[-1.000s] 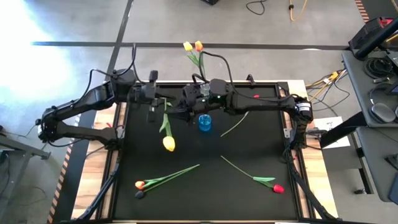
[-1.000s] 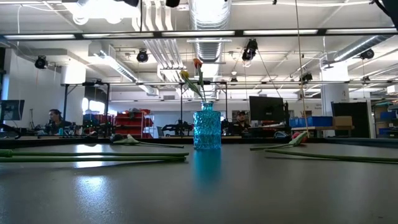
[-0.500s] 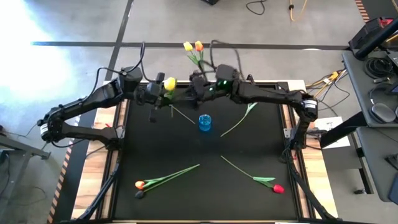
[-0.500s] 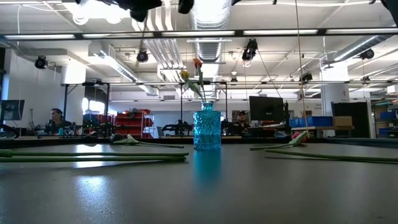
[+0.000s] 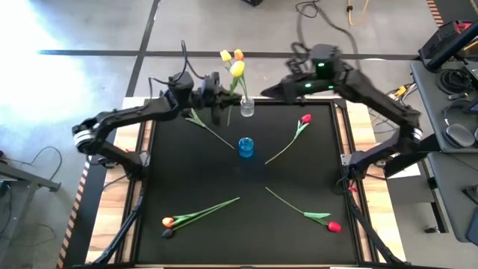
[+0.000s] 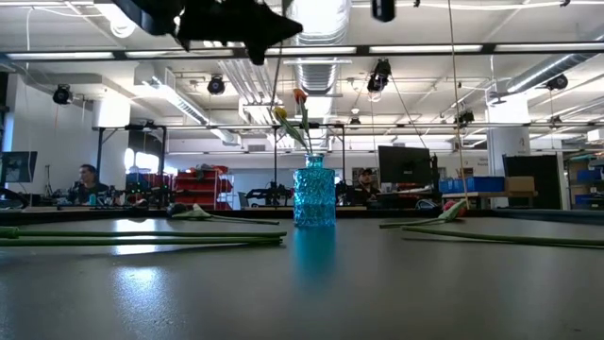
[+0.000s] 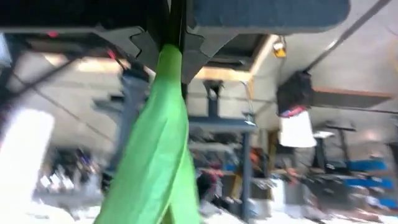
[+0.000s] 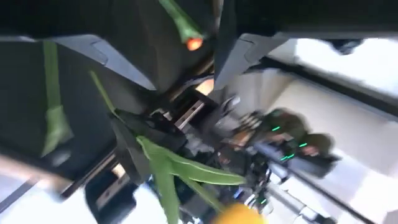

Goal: Sort flowers into vase by color
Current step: Put the yellow tulip flower into the transparent vase

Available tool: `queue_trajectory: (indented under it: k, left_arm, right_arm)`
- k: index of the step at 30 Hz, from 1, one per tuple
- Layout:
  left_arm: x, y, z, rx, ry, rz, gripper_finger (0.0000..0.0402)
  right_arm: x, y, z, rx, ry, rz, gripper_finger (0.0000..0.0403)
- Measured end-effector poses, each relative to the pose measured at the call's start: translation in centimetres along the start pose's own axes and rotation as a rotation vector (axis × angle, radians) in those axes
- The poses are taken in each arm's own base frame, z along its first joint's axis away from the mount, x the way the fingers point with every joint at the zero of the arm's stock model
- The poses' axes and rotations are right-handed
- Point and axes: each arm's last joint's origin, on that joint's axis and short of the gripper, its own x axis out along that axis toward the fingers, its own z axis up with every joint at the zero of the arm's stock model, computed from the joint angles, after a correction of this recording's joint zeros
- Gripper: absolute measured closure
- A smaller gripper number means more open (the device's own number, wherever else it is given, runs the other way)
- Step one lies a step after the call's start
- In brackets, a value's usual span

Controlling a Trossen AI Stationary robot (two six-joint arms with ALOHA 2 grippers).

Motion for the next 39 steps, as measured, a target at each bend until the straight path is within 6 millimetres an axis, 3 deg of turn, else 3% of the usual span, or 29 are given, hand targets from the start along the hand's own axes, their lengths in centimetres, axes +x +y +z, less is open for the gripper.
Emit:
queue_trajectory:
  k: [4,8,12,16,22,28,33,39]
  left_arm:
    - [0.9,2.9,-1.2,-0.012,-0.100,0.061,0.0401]
    - [1.6,5.4,-2.8,-0.038,-0.196,0.089,0.0401]
    - [2.5,6.9,-4.5,-0.110,-0.273,0.040,0.0401]
    - [3.6,7.5,-4.8,-0.155,-0.289,-0.036,0.0401]
    - [4.2,7.2,-1.9,-0.113,-0.322,-0.181,0.0401]
    - [4.4,7.1,0.8,-0.148,-0.277,-0.383,0.0401]
    - [4.5,6.8,2.4,-0.145,-0.245,-0.487,0.0401]
    - [4.4,6.6,3.5,-0.138,-0.222,-0.555,0.0401]
  right_arm:
    - [-3.3,1.2,-0.2,-0.094,-0.083,-0.084,0.0301]
    - [-5.3,2.1,-0.5,-0.165,-0.151,-0.155,0.0327]
    - [-6.1,2.5,-0.5,-0.188,-0.187,-0.183,0.0344]
    - [-5.9,2.3,-0.5,-0.186,-0.194,-0.205,0.0353]
    - [-4.1,1.0,-0.4,-0.191,-0.145,-0.265,0.0340]
    - [0.4,-0.1,0.1,-0.317,-0.141,-0.263,0.0287]
    - [3.3,-0.4,0.9,-0.383,-0.228,-0.204,0.0240]
    - [5.4,-1.3,1.2,-0.407,-0.249,-0.199,0.0223]
